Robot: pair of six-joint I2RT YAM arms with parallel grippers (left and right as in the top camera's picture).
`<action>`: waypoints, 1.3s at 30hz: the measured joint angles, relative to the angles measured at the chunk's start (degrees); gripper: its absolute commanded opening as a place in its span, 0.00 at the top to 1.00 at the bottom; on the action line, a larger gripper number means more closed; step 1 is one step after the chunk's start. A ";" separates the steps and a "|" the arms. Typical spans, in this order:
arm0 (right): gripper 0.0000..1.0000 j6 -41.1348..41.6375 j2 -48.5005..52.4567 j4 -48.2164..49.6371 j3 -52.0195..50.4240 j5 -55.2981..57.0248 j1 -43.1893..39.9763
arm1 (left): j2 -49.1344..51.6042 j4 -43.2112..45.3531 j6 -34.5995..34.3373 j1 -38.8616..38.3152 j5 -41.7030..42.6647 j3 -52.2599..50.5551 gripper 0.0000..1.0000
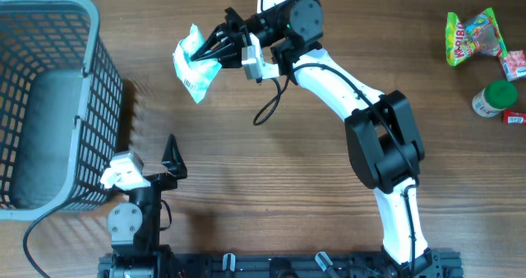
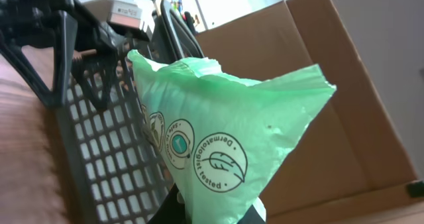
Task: Scan the item barcode
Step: 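Lift the wipes pack and hold it at the scanner, right gripper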
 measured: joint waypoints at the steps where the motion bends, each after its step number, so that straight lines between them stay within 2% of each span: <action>1: 0.96 1.75 0.00 -3.17 0.00 -0.02 0.00 | 0.00 0.00 0.00 0.00 0.00 0.00 0.00; 4: 0.96 11.82 -0.02 -18.14 0.00 0.02 -0.11 | 0.00 0.02 0.00 0.00 0.00 0.00 0.00; 7: 0.96 26.43 0.02 -39.63 0.02 0.15 -0.83 | 0.00 0.00 0.00 0.00 0.00 0.00 0.00; 9: 0.87 35.80 0.07 -52.39 0.04 0.07 -2.08 | 0.00 0.00 0.00 0.00 0.00 0.00 0.00; 10: 0.85 39.21 0.04 -57.57 0.11 0.02 -2.75 | 0.02 0.11 0.00 0.00 0.00 0.00 0.00; 11: 0.70 43.52 0.04 -63.21 0.09 -0.04 -3.78 | 0.00 0.11 0.00 0.00 0.00 0.00 0.00; 12: 0.67 46.51 0.07 -66.20 -0.02 0.11 -4.57 | 0.00 0.09 0.00 0.00 0.00 0.00 0.00; 13: 0.83 49.22 0.07 -68.11 -0.09 0.17 -5.33 | 0.00 0.11 0.00 0.00 0.00 0.00 0.00; 14: 0.96 52.50 0.07 -68.61 -0.07 0.31 -6.03 | 0.00 0.11 0.00 0.00 0.00 0.00 0.00; 17: 0.96 57.57 0.07 -69.96 -0.07 2.82 -6.19 | 0.00 0.11 0.00 0.00 0.00 0.00 0.00; 20: 0.96 63.47 0.07 -71.49 -0.07 14.21 -5.46 | 0.00 0.11 0.00 0.00 0.00 0.00 0.00; 21: 0.96 66.62 0.07 -70.20 -0.07 19.98 -5.60 | 0.00 0.11 0.00 0.00 0.00 0.00 0.00; 26: 0.95 77.99 0.07 -58.62 -0.15 34.14 -8.70 | 0.00 0.11 0.00 0.00 0.00 0.00 0.00; 29: 0.95 86.47 0.09 -56.74 -0.15 48.11 -10.84 | 0.00 0.11 0.00 0.00 0.00 0.00 0.00; 35: 0.95 95.21 3.32 -50.27 0.00 61.20 -11.67 | 0.00 0.11 0.00 0.00 0.00 0.00 0.00; 39: 0.95 98.49 7.56 -50.16 0.04 65.88 -12.70 | 0.00 0.11 0.00 0.00 0.00 0.00 0.00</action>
